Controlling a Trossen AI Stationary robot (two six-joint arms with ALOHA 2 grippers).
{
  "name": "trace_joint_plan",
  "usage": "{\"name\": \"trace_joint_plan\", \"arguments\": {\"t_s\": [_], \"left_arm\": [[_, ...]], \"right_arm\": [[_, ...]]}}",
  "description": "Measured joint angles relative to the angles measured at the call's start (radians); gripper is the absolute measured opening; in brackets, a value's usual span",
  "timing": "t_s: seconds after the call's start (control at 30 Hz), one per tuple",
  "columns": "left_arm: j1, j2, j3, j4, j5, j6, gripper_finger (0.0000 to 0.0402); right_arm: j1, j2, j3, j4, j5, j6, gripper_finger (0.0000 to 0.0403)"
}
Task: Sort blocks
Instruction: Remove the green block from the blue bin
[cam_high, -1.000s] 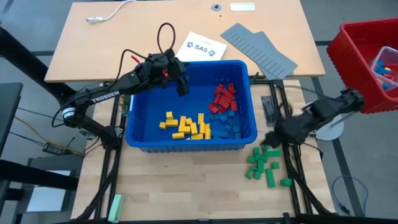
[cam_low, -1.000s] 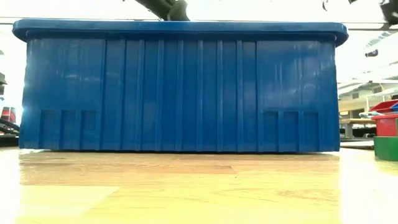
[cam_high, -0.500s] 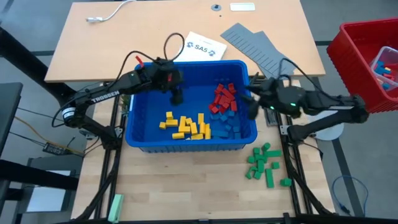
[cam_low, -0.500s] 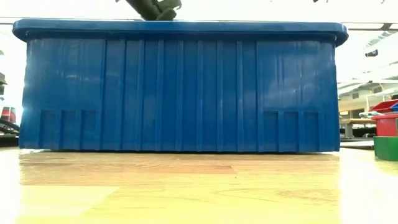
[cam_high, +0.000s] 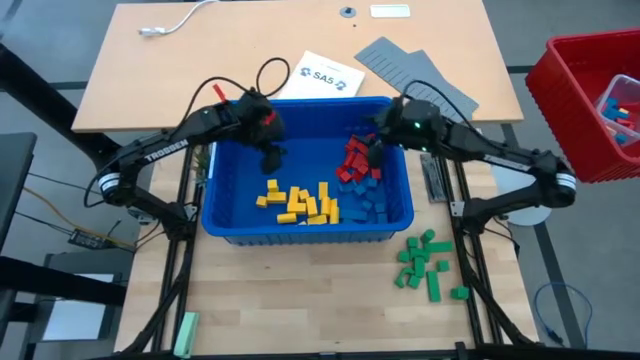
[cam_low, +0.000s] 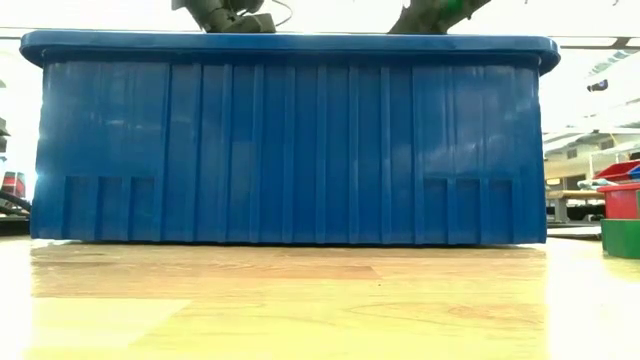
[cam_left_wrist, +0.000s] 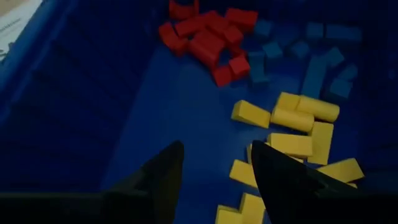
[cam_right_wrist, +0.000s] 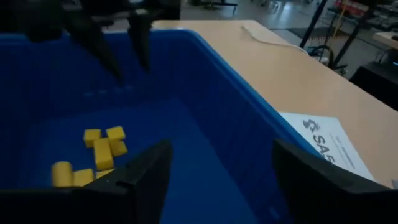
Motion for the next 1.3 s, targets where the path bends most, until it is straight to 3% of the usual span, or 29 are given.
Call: {"name": "trace_joint_plan", "arguments": {"t_s": [0.33,0.47,0.67,0.8,1.13,1.3], "left_arm": [[0.004,0.007,0.0,0.037,-0.124,-0.006,0.0199],[0.005,0.016,0.0,0.007,-0.092,-0.007,0.0199],[0.003,0.08,0.0,-0.198,-0.073,-0.048,0.0213],[0.002,0.131,-0.012,-0.249,-0.037,-0.041,0.0224],[-0.016,0.175,-0.195,-0.152,-0.019,-0.003,0.0223],[-0.037,0.175,-0.21,-0.109,-0.016,-0.056,0.0223]], "right_arm": [[-0.113,0.138,0.0,0.062,-0.073,-0.084,0.026],[-0.123,0.169,0.0,0.072,-0.109,-0.146,0.0253],[-0.126,0.176,0.0,0.058,-0.139,-0.186,0.0247],[-0.125,0.173,0.0,0.068,-0.141,-0.187,0.0244],[-0.126,0.173,0.0,0.064,-0.141,-0.187,0.0242],[-0.126,0.173,0.0,0.064,-0.141,-0.187,0.024]]}}
